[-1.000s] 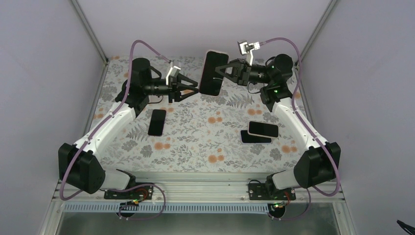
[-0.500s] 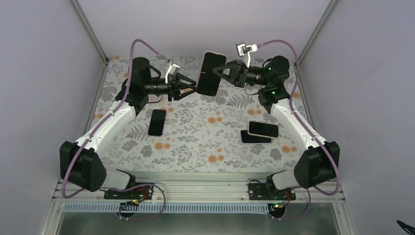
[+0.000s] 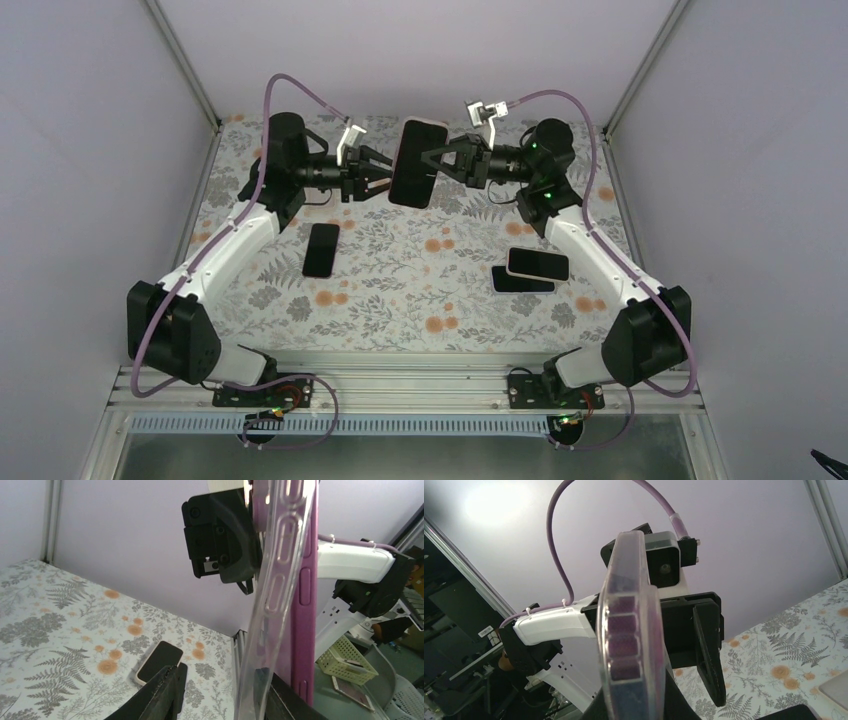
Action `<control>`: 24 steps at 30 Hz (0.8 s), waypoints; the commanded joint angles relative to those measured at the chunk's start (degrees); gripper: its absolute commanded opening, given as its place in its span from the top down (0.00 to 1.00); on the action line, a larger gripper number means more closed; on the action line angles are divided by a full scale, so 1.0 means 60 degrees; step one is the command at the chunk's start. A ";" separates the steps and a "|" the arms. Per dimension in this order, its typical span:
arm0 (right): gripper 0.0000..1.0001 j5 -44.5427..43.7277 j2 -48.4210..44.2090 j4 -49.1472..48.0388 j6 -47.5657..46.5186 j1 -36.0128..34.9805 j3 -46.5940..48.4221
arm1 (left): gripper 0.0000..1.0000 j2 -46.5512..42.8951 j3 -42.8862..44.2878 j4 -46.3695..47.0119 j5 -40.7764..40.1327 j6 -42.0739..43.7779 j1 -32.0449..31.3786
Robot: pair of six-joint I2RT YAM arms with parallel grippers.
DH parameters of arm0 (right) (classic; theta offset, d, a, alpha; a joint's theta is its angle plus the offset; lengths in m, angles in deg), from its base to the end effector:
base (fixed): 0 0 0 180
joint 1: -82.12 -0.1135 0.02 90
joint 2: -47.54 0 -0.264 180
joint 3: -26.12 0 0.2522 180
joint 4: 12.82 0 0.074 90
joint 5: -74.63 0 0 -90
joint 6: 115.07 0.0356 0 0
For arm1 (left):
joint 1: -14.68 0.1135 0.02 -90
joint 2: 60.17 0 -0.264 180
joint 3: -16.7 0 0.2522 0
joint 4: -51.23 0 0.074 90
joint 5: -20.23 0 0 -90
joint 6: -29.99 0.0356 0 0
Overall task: Take the phone out of the phone case
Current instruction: Remove the phone case from the phone.
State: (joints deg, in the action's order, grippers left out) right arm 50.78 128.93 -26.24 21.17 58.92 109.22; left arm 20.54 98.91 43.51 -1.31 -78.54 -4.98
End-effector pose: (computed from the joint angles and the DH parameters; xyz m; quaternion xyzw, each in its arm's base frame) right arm 0.2794 0.1552 0.4051 -0.3229 0.5856 0.6516 0.3580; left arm 0.2865 -0.1375 0.3712 0.3816 0.6117 -0.5763 0.3847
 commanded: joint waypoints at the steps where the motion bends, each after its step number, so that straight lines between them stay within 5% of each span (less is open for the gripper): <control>1: 0.96 0.1243 -0.0194 0.0208 -0.0060 -0.0711 -0.0321 | 0.62 0.0167 0.0191 0.1544 -0.0178 -0.0903 0.0056; 24: 0.96 0.1076 0.0278 0.0599 -0.0438 -0.1304 -0.0526 | 0.72 0.0214 -0.0380 0.3075 0.0699 -0.1984 -0.0526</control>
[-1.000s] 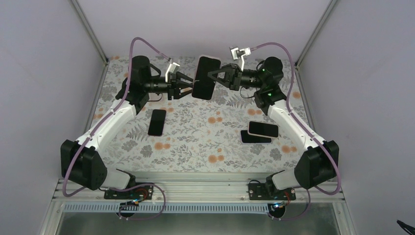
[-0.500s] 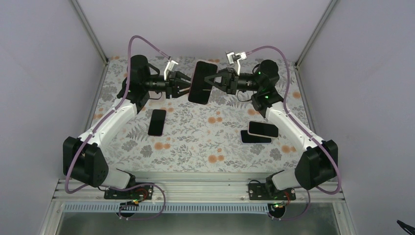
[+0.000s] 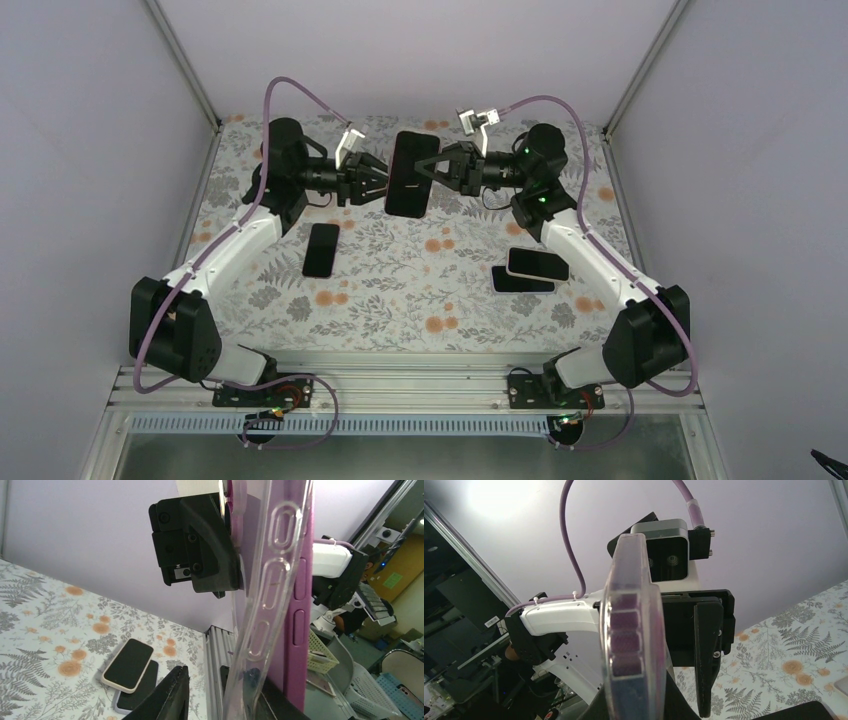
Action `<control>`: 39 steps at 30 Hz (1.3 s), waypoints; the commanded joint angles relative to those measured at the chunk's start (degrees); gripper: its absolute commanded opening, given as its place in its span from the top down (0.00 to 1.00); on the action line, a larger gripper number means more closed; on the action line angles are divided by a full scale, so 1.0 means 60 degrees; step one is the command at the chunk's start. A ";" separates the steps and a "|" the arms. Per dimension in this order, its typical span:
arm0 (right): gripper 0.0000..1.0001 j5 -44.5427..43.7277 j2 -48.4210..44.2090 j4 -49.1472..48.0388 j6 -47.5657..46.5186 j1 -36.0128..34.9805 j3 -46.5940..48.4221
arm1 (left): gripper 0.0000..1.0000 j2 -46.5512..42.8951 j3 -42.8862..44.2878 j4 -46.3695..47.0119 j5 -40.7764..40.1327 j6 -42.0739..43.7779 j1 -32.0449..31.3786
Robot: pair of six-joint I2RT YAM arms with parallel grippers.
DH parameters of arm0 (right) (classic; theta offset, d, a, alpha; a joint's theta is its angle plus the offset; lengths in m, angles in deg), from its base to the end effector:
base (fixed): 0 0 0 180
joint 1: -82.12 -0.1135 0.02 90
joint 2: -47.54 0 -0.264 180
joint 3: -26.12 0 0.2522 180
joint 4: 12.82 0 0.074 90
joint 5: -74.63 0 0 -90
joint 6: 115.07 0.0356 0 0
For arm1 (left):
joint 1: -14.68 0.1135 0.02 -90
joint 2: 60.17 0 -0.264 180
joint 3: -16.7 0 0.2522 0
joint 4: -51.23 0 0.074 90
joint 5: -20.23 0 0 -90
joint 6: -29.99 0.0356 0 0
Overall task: Take the phone out of the phone case
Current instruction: Remove the phone case from the phone.
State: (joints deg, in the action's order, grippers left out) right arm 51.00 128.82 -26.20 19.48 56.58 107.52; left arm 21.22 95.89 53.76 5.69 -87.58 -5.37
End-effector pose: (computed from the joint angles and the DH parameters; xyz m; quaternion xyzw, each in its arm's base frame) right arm 0.2729 0.1665 0.3956 -0.3384 0.5820 0.6548 0.3435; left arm 0.2845 -0.1405 0.3653 0.3964 0.5849 -0.6212 0.3389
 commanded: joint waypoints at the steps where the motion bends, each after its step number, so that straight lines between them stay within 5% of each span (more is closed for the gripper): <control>1: 0.96 0.1031 0.0317 0.0627 -0.0187 -0.0918 -0.0242 | 0.73 0.0095 0.0103 0.1477 -0.0412 -0.0574 -0.0456; 14: 0.95 0.0736 0.0518 0.0852 -0.0100 -0.0602 -0.0233 | 0.95 0.0031 -0.0400 0.3357 0.0087 -0.2041 -0.0450; 25: 0.67 -0.0348 0.0529 0.2920 -0.1089 0.0912 0.0849 | 0.98 0.0354 -0.0602 0.1970 -0.1287 -0.2540 0.0222; 30: 0.45 -0.0721 0.0449 0.3237 -0.1165 0.1557 0.0969 | 0.98 0.0445 -0.0954 0.1885 -0.1967 -0.3216 0.0443; 34: 0.30 -0.1508 0.0445 0.4645 -0.2786 0.1647 0.1685 | 0.98 0.0466 -0.1204 0.1755 -0.2469 -0.3630 0.0553; 39: 0.26 -0.2929 0.0353 0.6020 -0.4930 0.1484 0.2332 | 0.98 0.0603 -0.1241 0.1432 -0.3097 -0.4247 0.0590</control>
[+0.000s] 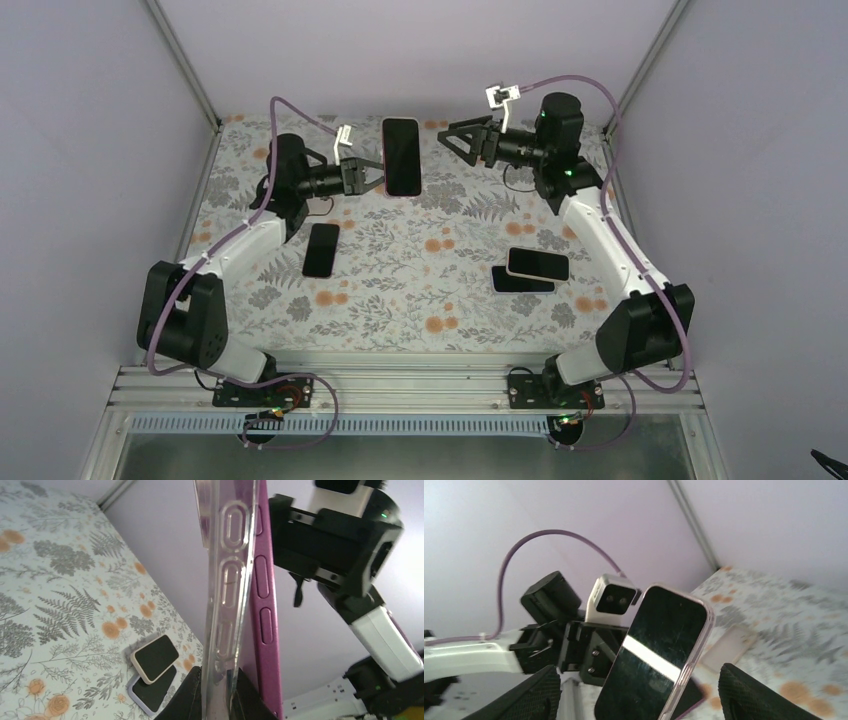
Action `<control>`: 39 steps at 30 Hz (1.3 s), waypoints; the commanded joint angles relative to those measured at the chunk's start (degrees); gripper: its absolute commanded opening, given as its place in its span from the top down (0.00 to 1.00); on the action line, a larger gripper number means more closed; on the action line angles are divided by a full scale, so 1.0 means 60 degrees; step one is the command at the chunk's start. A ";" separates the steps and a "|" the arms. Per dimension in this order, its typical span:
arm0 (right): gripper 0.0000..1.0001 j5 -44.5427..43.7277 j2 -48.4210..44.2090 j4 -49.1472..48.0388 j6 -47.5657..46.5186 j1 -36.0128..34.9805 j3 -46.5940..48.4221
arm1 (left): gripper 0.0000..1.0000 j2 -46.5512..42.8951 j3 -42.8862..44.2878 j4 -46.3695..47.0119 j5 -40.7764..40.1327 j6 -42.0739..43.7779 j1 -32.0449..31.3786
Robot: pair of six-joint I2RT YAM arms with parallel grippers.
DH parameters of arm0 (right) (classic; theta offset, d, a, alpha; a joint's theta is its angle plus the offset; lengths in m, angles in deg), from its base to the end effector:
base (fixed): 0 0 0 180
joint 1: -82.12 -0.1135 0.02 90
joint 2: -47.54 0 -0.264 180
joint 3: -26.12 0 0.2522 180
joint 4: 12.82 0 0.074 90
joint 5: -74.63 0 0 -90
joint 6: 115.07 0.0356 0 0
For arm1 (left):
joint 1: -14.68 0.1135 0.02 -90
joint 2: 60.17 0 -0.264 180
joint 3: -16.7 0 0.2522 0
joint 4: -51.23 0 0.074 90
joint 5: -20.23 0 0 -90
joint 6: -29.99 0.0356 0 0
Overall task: Take the phone out of the phone case
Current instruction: Remove the phone case from the phone.
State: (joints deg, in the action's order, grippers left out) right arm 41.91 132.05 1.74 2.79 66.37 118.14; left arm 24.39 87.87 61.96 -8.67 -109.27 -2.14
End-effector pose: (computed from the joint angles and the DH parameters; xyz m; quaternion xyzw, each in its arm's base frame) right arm 0.3165 0.1204 0.3978 -0.2463 0.6874 0.5493 0.4063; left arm 0.3082 -0.1257 0.3137 0.1630 0.6962 -0.6324 0.2980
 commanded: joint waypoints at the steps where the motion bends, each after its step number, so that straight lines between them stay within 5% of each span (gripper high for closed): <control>1: 0.26 -0.1817 -0.0228 0.1541 -0.2542 -0.0245 0.0587 | 0.98 0.0110 0.0173 -0.0192 -0.0858 -0.0662 0.0060; 17: 0.28 -0.8494 -0.0299 0.1963 -0.7520 -0.3630 -0.0254 | 0.98 0.0808 0.0466 -0.0705 -0.1410 -0.1792 0.0068; 39: 0.30 -1.0846 0.0241 0.1098 -0.9023 -0.5193 -0.1302 | 0.98 0.1031 0.0462 -0.0600 -0.1351 -0.2007 0.0064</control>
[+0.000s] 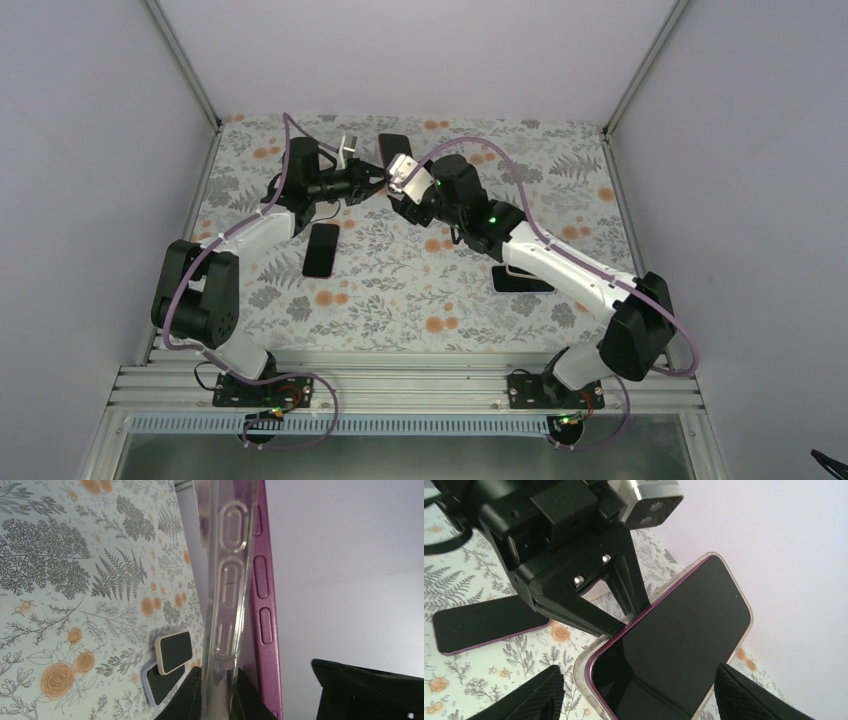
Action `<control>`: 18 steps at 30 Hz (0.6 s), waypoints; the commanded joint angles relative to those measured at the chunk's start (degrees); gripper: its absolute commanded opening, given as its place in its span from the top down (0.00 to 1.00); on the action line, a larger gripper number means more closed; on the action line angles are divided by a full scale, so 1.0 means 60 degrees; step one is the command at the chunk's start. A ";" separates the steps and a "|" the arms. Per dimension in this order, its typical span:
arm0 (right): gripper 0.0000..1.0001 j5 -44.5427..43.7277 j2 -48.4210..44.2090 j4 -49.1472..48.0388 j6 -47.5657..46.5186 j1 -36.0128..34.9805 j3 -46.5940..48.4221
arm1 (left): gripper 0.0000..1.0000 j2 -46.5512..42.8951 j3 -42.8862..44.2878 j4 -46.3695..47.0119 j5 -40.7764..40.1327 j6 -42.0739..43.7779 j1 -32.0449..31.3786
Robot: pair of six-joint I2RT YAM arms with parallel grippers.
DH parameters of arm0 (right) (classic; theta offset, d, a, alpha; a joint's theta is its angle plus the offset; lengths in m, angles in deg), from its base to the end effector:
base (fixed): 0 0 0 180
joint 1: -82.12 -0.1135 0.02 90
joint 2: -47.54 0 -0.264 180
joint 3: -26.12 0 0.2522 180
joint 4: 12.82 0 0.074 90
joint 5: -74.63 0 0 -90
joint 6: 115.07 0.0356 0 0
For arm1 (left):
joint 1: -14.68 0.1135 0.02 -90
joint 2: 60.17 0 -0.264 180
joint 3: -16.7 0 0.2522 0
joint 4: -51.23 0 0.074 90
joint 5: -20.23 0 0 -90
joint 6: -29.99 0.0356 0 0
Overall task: Take the phone out of the phone case
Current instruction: Remove the phone case from the phone.
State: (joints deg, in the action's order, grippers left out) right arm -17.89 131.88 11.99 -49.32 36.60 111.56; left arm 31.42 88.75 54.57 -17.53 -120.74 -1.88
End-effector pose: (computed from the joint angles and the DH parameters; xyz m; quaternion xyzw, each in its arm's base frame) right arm 0.2438 0.2461 0.3370 -0.4689 0.6935 0.0828 0.5406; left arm 0.3342 -0.1287 0.2663 -0.0250 0.7647 -0.6116 0.2012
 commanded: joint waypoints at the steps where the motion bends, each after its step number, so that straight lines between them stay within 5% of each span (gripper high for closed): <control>1: 0.30 -0.1042 0.0270 -0.0787 -0.0408 -0.0267 -0.0298 | 0.98 -0.0147 0.0280 0.0692 0.0138 -0.0147 0.0020; 12: 0.31 -0.2592 0.0601 -0.2176 -0.1307 -0.0667 -0.0789 | 0.98 -0.0169 0.0188 0.0959 0.0249 -0.0285 0.0015; 18: 0.30 -0.1837 0.0502 -0.1549 -0.0737 -0.0665 -0.0245 | 0.98 -0.0220 0.0121 0.0794 0.0152 -0.0078 0.0017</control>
State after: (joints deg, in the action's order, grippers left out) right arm -29.78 135.07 3.05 -55.46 32.99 107.45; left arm 31.42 88.75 56.06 -17.44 -122.18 -1.83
